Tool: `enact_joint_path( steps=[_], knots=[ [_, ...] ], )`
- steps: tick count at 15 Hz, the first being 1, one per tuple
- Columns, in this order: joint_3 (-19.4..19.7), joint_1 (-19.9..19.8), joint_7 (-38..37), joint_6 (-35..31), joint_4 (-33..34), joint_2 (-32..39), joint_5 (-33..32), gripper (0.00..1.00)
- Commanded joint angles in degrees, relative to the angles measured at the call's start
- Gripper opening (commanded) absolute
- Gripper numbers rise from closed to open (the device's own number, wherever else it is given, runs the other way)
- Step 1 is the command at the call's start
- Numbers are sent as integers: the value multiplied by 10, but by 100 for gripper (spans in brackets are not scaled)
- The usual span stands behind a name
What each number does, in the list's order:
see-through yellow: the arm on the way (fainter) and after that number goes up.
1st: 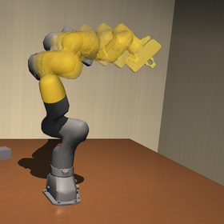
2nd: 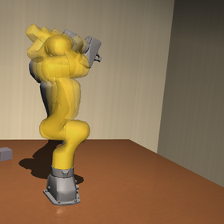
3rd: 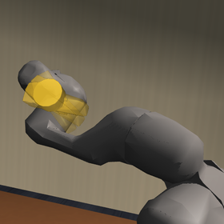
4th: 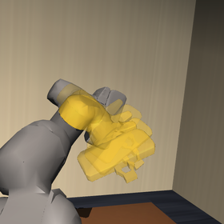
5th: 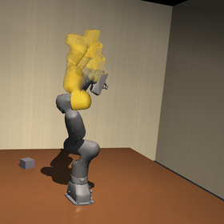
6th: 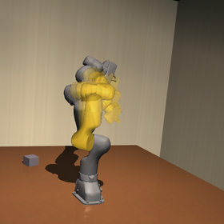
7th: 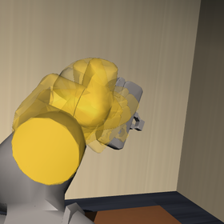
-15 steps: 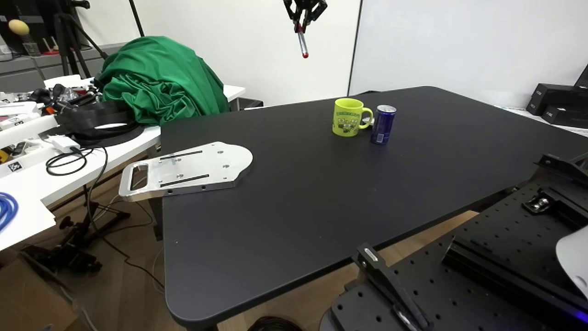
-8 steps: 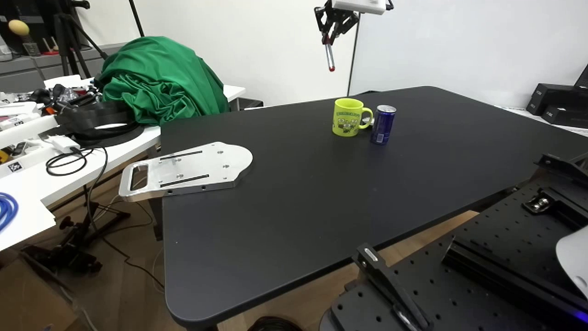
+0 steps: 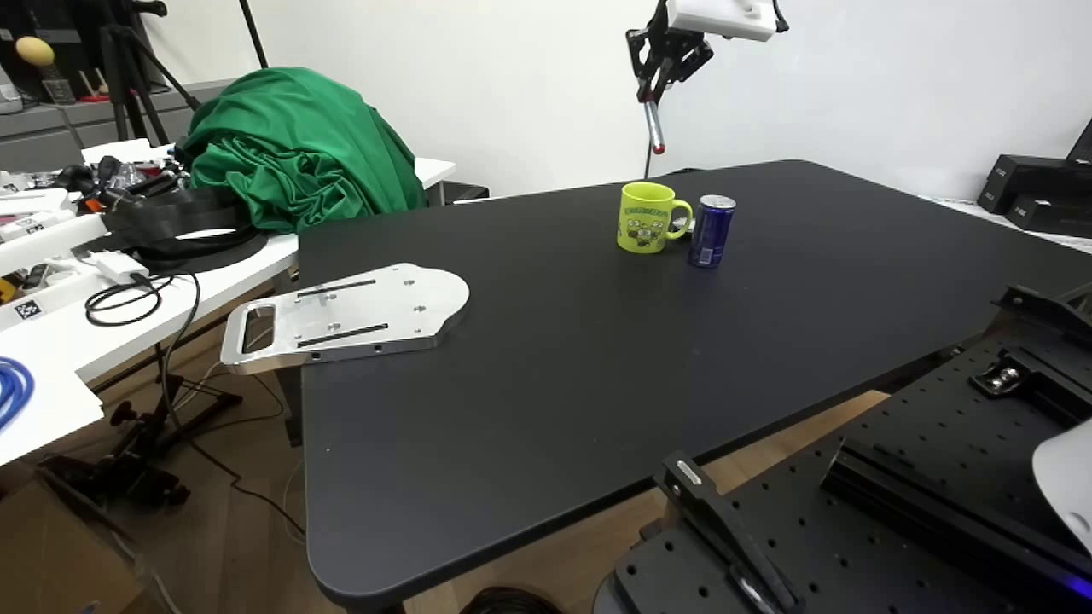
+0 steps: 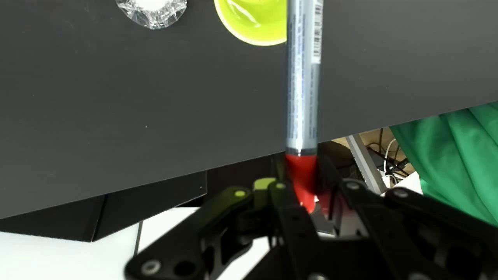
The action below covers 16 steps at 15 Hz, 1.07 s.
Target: Put the marker in the mug
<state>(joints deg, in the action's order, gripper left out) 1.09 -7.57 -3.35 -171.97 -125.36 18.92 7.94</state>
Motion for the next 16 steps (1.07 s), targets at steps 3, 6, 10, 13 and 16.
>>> enact_joint_path(
  steps=[3,6,10,13,16],
  knots=[
    [-50,-53,35,-27,-8,1,54,5],
    [-70,-72,43,-42,3,17,69,5],
    [-78,-76,40,-73,5,37,64,5],
    [-73,-70,35,-98,10,55,58,5],
    [-70,-67,33,-115,15,70,56,5]
  ],
)
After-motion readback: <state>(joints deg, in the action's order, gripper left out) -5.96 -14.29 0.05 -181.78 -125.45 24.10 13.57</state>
